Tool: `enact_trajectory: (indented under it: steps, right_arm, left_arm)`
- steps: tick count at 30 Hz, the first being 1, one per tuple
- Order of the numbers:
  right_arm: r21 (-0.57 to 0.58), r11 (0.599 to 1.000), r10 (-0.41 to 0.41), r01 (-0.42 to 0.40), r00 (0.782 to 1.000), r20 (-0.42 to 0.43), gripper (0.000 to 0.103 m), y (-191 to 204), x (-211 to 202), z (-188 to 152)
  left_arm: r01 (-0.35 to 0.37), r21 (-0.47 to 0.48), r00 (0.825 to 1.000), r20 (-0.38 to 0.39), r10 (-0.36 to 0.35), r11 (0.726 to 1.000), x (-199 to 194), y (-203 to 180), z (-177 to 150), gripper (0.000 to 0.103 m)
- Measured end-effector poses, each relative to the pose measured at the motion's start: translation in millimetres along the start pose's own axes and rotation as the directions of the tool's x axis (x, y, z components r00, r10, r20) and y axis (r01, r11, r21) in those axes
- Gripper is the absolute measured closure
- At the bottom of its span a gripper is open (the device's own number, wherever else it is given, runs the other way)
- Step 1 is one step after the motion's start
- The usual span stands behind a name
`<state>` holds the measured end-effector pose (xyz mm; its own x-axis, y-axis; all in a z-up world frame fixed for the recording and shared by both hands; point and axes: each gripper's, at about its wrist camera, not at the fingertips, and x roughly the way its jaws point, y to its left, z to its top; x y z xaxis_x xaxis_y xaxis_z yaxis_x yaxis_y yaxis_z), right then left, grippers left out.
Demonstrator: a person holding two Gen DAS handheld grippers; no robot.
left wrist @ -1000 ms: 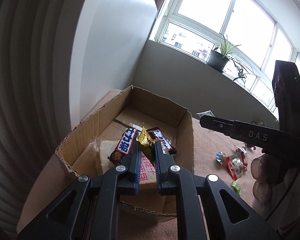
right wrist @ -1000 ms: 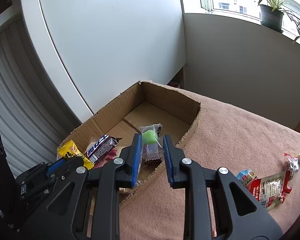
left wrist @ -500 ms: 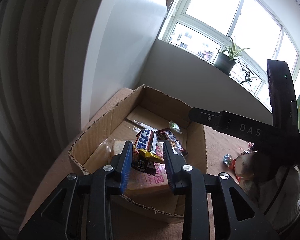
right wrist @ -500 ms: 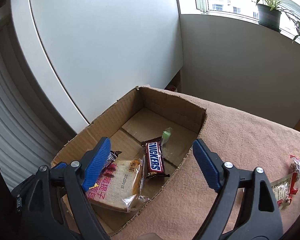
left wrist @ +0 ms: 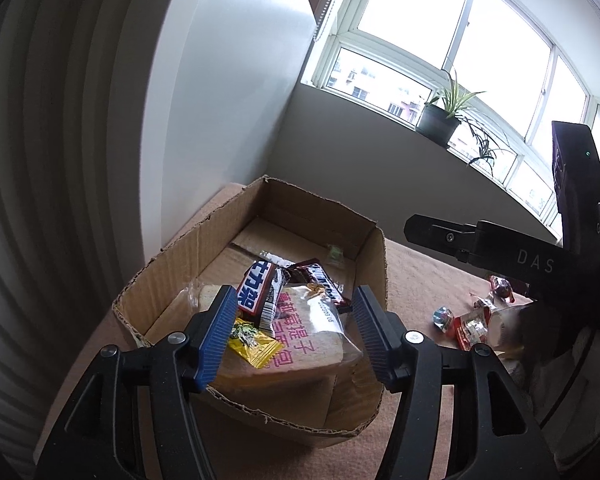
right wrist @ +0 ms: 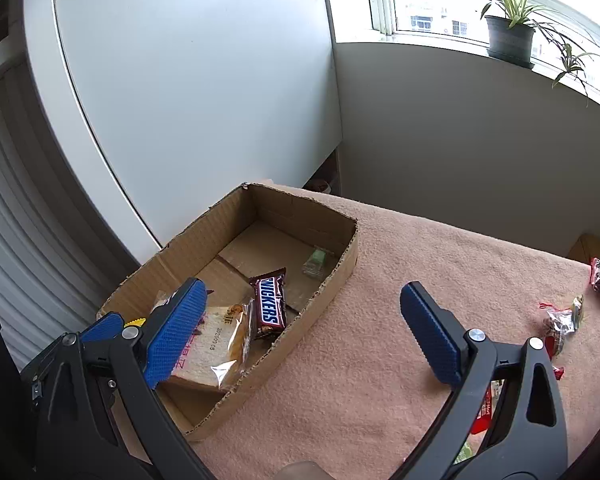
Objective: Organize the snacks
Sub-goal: 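Carry both candies into the box and open both grippers, then move the left gripper to the pink candy while the right approaches the green candy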
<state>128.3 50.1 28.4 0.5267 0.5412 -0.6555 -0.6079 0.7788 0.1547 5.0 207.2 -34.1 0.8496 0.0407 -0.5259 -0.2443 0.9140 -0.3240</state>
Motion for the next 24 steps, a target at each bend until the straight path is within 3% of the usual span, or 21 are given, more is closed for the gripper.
enact_trajectory:
  steps: [11, 17, 24]
  right_arm:
    - [0.092, 0.993, -0.073, 0.074, 0.997, -0.014, 0.004, -82, -54, -39]
    - [0.130, 0.987, -0.089, 0.097, 0.994, -0.061, 0.004, -119, -63, -72]
    - [0.084, 0.993, -0.078, 0.087, 0.991, -0.109, 0.004, -135, -67, -99]
  left_arm:
    - [0.043, 0.045, 0.999, -0.009, -0.043, 0.998, 1, -34, -3, 0.043]
    - [0.067, 0.087, 0.997, -0.042, -0.063, 0.994, 7, -60, -9, 0.043]
    - [0.160, 0.069, 0.978, -0.147, -0.148, 0.985, 20, -87, -28, 0.043]
